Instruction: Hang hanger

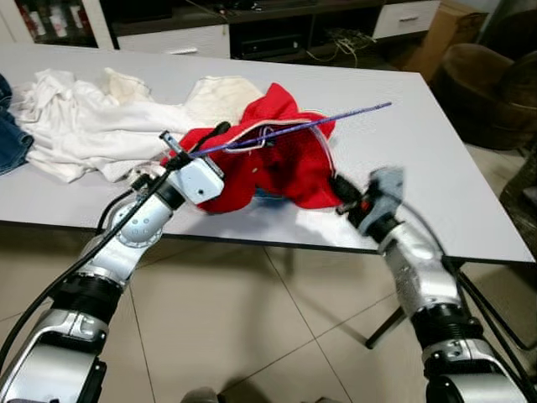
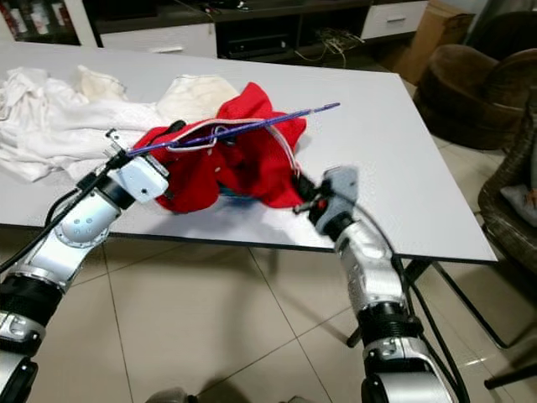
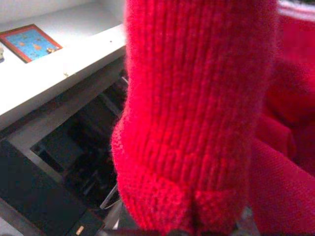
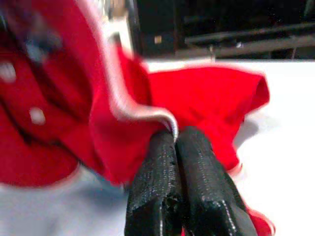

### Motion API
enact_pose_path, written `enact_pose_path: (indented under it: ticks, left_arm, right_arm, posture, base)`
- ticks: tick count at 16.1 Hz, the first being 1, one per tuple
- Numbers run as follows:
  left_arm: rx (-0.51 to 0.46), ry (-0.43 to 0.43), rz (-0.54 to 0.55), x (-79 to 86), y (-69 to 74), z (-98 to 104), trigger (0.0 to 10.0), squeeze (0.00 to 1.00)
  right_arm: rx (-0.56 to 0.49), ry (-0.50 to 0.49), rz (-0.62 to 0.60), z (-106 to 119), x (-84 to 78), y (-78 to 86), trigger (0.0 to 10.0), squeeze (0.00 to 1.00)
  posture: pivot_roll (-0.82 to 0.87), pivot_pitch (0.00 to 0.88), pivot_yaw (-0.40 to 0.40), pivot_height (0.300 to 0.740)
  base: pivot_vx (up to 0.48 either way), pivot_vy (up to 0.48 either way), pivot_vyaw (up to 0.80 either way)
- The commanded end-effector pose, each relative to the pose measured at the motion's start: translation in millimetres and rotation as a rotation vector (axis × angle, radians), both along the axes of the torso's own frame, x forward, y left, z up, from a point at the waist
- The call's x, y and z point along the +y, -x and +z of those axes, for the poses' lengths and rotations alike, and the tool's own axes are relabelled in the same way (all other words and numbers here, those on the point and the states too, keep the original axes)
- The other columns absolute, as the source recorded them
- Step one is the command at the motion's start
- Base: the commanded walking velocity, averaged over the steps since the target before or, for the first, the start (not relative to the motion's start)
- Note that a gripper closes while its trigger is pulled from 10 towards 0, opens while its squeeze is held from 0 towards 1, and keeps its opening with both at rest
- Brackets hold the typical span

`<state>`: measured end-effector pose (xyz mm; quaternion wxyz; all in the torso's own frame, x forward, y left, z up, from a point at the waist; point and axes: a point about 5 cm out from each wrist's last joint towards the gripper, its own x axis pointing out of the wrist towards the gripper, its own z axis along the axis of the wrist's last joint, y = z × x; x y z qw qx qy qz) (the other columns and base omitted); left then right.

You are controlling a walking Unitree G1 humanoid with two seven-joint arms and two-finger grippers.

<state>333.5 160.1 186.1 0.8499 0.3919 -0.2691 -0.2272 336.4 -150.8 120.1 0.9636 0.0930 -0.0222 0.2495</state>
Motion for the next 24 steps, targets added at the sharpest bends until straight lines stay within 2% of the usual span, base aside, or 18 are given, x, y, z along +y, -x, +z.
enact_pose_path:
  ticks: [1,3,6,7,23,24]
  left_arm:
    - [-0.039,0.022,-0.004,-0.9,-1.5,9.6,0.0,0.0]
    - [-0.038,0.023,-0.004,-1.9,-2.4,9.6,0.0,0.0]
    - [-0.02,0.006,0.009,-0.2,-3.8,6.0,0.0,0.0]
    - [-0.01,-0.01,0.025,1.9,-4.5,3.3,1.0,0.0]
    - [-0.01,-0.01,0.025,1.9,-4.5,3.3,1.0,0.0]
    - [0.012,-0.01,0.002,1.3,-2.9,0.4,10.0,0.0]
  right_arm:
    - [-0.033,-0.057,0.004,12.7,-1.3,-2.6,0.0,0.0]
    - [-0.073,-0.119,-0.008,25.5,-4.6,-3.7,0.0,0.0]
    - [-0.091,-0.137,-0.046,33.2,-13.4,-5.9,0.0,0.0]
    - [-0.098,-0.145,-0.07,36.3,-19.0,-7.0,0.0,0.0]
    - [-0.098,-0.145,-0.07,36.3,-19.0,-7.0,0.0,0.0]
    - [-0.129,-0.162,-0.14,51.7,-29.9,-13.2,0.0,0.0]
  posture:
    - [0.11,0.0,-0.033,0.74]
    - [0.1,0.0,-0.032,0.74]
    - [0.1,0.0,-0.032,0.74]
    - [0.1,0.0,-0.033,0.74]
    - [0.1,0.0,-0.033,0.74]
    - [0.11,0.0,-0.026,0.74]
  base:
    - [0.0,0.0,0.0]
    - [0.0,0.0,0.0]
    - [0.0,0.0,0.0]
    - [0.0,0.0,0.0]
    - [0.0,0.0,0.0]
    - [0.0,0.0,0.0]
